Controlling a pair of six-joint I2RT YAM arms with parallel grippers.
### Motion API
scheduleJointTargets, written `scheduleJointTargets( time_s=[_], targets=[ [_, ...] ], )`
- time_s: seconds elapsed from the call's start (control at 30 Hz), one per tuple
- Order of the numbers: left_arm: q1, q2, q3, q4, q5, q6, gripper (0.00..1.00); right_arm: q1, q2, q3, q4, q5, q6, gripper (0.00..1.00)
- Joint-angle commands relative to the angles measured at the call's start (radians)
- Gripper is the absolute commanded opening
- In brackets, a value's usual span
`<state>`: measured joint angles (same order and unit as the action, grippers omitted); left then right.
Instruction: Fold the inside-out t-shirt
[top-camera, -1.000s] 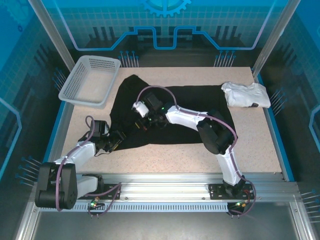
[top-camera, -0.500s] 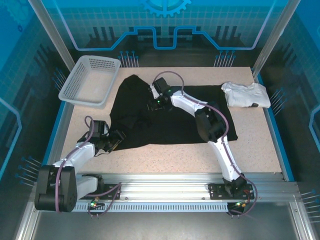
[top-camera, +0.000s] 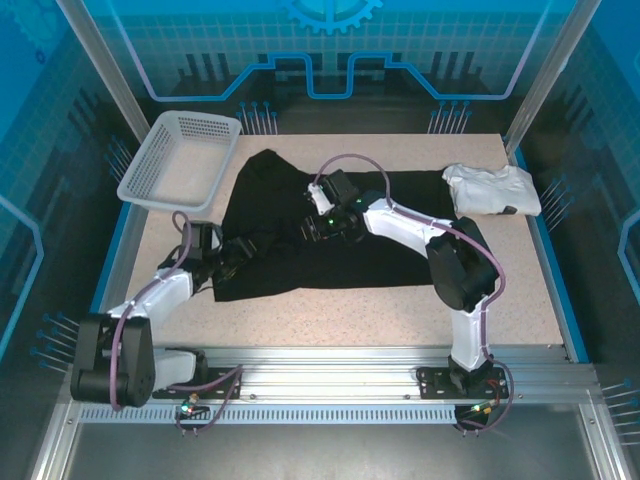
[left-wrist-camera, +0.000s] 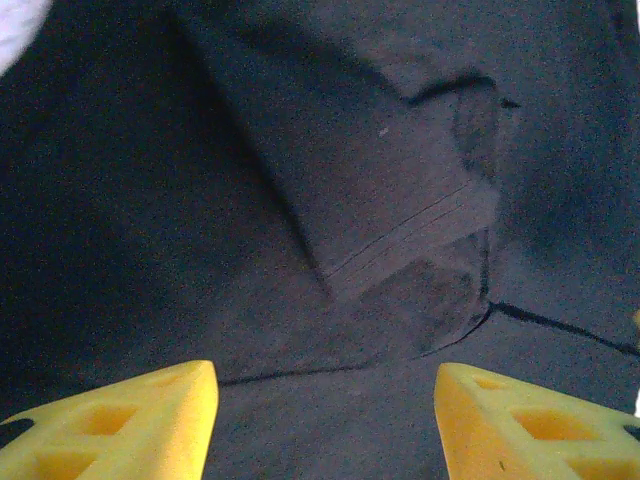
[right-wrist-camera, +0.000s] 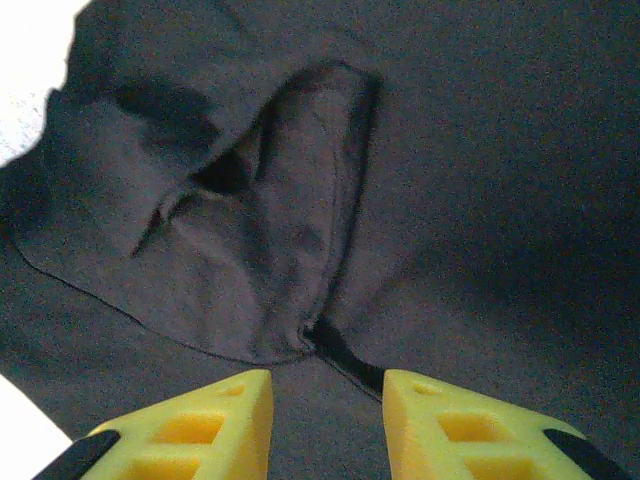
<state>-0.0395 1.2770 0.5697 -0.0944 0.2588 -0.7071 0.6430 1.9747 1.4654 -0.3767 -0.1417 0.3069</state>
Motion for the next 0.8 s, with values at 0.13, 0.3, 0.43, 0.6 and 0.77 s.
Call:
scheduleJointTargets(
  time_s=[0.13, 0.3, 0.43, 0.6, 0.77],
  targets=[
    [-0.07, 0.184, 0.106, 0.107, -0.019, -0.005, 0.59, -0.029, -0.05, -0.061, 0.043, -0.029, -0.006, 0.35],
    [-0.085, 0.261, 0.132, 0.13, -0.023, -0.023, 0.58, -0.044, -0.066, -0.09, 0.064, -0.034, -0.001, 0.35],
    [-0.085, 0.293, 0.148, 0.129, -0.032, -0.012, 0.55, -0.059, -0.072, -0.111, 0.081, -0.047, 0.007, 0.35],
    [-0.082, 0.332, 0.173, 0.137, -0.043, -0.008, 0.38, -0.07, -0.074, -0.119, 0.089, -0.052, 0.012, 0.35],
    [-0.058, 0.365, 0.211, 0.141, -0.053, 0.006, 0.19, -0.074, -0.075, -0.122, 0.09, -0.05, 0.011, 0.35]
  ],
)
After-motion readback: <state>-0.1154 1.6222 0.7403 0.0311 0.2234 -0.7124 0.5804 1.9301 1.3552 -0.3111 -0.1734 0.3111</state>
